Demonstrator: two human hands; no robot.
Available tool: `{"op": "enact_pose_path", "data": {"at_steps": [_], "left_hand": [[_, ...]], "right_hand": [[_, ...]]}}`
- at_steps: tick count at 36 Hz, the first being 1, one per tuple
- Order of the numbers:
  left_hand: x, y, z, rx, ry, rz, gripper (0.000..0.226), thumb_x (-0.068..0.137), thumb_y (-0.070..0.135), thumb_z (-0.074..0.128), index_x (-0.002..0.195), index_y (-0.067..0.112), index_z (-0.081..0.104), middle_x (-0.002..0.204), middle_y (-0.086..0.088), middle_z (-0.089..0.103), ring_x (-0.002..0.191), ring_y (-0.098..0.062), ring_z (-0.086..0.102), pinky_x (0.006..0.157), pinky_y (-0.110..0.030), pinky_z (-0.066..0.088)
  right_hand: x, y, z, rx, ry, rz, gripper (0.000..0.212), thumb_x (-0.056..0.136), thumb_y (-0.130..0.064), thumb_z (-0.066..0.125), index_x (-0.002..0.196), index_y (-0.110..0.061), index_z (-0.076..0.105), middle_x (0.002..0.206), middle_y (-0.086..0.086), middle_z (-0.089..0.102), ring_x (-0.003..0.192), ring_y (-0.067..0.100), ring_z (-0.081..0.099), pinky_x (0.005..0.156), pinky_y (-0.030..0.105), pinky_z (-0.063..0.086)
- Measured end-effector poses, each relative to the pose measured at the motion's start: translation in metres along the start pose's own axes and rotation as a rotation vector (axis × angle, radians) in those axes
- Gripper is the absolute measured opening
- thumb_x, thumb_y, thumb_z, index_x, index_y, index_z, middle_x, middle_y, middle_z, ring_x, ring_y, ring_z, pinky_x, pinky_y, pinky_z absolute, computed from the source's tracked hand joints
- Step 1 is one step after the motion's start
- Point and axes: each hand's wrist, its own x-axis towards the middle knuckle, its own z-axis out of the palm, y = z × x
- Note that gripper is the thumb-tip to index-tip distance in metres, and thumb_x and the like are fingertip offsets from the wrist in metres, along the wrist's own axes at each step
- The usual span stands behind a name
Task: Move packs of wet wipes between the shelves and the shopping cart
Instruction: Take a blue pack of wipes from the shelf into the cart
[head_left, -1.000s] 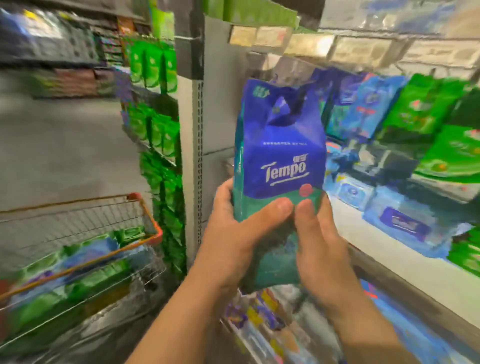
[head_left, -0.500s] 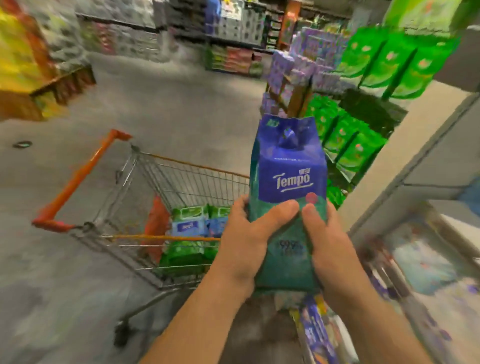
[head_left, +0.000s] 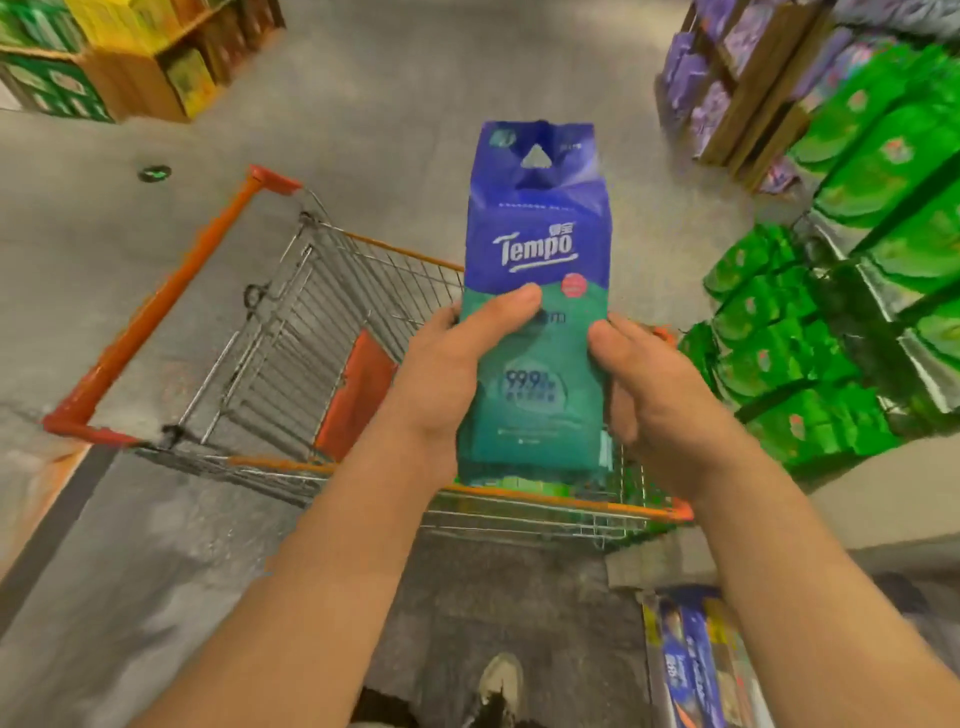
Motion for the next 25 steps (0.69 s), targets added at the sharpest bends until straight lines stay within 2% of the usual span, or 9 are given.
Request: {"op": "enact_pose_path", "data": {"at_steps": [2, 4, 7, 12, 16, 19, 22, 24, 25], "left_hand": [[0.023, 0.007, 0.002, -0.018, -0.008, 0.005, 0.07, 0.068, 0.038, 0.081, 0.128, 0.005, 0.068, 0.123, -0.026, 0.069, 0.101, -0.038, 0.07, 0.087, -0.049, 0.057], [0.046, 0.014, 0.005, -0.035, -0.007, 0.024, 0.074, 0.069, 0.039, 0.081, 0.132, 0.003, 0.065, 0.125, -0.028, 0.067, 0.102, -0.039, 0.069, 0.089, -0.05, 0.056], [0.08, 0.027, 0.007, -0.089, 0.013, 0.069, 0.083, 0.069, 0.039, 0.082, 0.137, -0.001, 0.058, 0.133, -0.032, 0.061, 0.11, -0.043, 0.064, 0.094, -0.054, 0.055], [0.14, 0.038, -0.001, -0.25, 0.02, 0.192, 0.079, 0.07, 0.035, 0.08, 0.136, -0.003, 0.058, 0.121, -0.026, 0.066, 0.104, -0.038, 0.065, 0.097, -0.058, 0.054], [0.186, 0.044, -0.011, -0.351, 0.046, 0.218, 0.09, 0.073, 0.039, 0.084, 0.145, -0.002, 0.049, 0.145, -0.033, 0.052, 0.13, -0.05, 0.054, 0.108, -0.071, 0.041], [0.211, 0.04, -0.015, -0.364, 0.063, 0.227, 0.086, 0.075, 0.04, 0.081, 0.143, -0.002, 0.051, 0.144, -0.032, 0.053, 0.134, -0.053, 0.05, 0.107, -0.071, 0.041], [0.232, 0.038, -0.022, -0.293, 0.12, 0.258, 0.074, 0.073, 0.036, 0.078, 0.134, -0.001, 0.059, 0.136, -0.028, 0.062, 0.126, -0.048, 0.059, 0.104, -0.066, 0.048], [0.246, 0.04, -0.035, -0.214, 0.132, 0.254, 0.065, 0.071, 0.04, 0.075, 0.126, 0.008, 0.063, 0.128, -0.02, 0.069, 0.115, -0.034, 0.068, 0.099, -0.05, 0.057], [0.255, 0.042, -0.045, -0.182, 0.149, 0.242, 0.064, 0.069, 0.044, 0.074, 0.124, 0.014, 0.064, 0.122, -0.014, 0.071, 0.107, -0.027, 0.069, 0.091, -0.041, 0.059]], "right_hand": [[0.019, -0.014, -0.003, -0.027, -0.064, 0.035, 0.094, 0.068, -0.059, 0.083, 0.142, -0.008, 0.051, 0.139, 0.018, 0.06, 0.131, 0.04, 0.054, 0.11, 0.064, 0.038], [0.04, -0.019, -0.014, -0.05, -0.093, 0.08, 0.1, 0.065, -0.057, 0.087, 0.144, -0.009, 0.048, 0.14, 0.018, 0.059, 0.131, 0.04, 0.054, 0.11, 0.066, 0.038], [0.067, -0.019, -0.029, -0.047, -0.138, 0.128, 0.109, 0.057, -0.053, 0.092, 0.145, -0.007, 0.045, 0.138, 0.017, 0.061, 0.127, 0.039, 0.058, 0.106, 0.059, 0.046], [0.113, -0.011, -0.026, 0.178, 0.044, 0.065, 0.112, 0.053, -0.044, 0.096, 0.143, 0.001, 0.046, 0.139, 0.02, 0.059, 0.128, 0.034, 0.056, 0.106, 0.047, 0.049], [0.151, -0.004, -0.017, 0.422, 0.124, -0.007, 0.111, 0.063, -0.042, 0.092, 0.15, -0.001, 0.037, 0.151, 0.021, 0.046, 0.141, 0.034, 0.043, 0.118, 0.056, 0.031], [0.181, 0.001, -0.003, 0.49, 0.139, -0.027, 0.104, 0.066, -0.038, 0.09, 0.15, -0.004, 0.039, 0.148, 0.018, 0.05, 0.138, 0.032, 0.048, 0.116, 0.05, 0.038], [0.209, 0.008, -0.006, 0.522, 0.229, -0.03, 0.094, 0.063, -0.032, 0.092, 0.143, -0.005, 0.05, 0.139, 0.019, 0.059, 0.13, 0.033, 0.056, 0.113, 0.054, 0.04], [0.224, 0.012, -0.019, 0.495, 0.278, -0.031, 0.089, 0.069, -0.029, 0.089, 0.145, -0.005, 0.048, 0.142, 0.021, 0.056, 0.134, 0.037, 0.052, 0.114, 0.06, 0.036], [0.229, 0.014, -0.027, 0.474, 0.297, -0.018, 0.09, 0.07, -0.029, 0.088, 0.146, -0.005, 0.047, 0.144, 0.022, 0.054, 0.135, 0.038, 0.051, 0.114, 0.06, 0.035]]}}
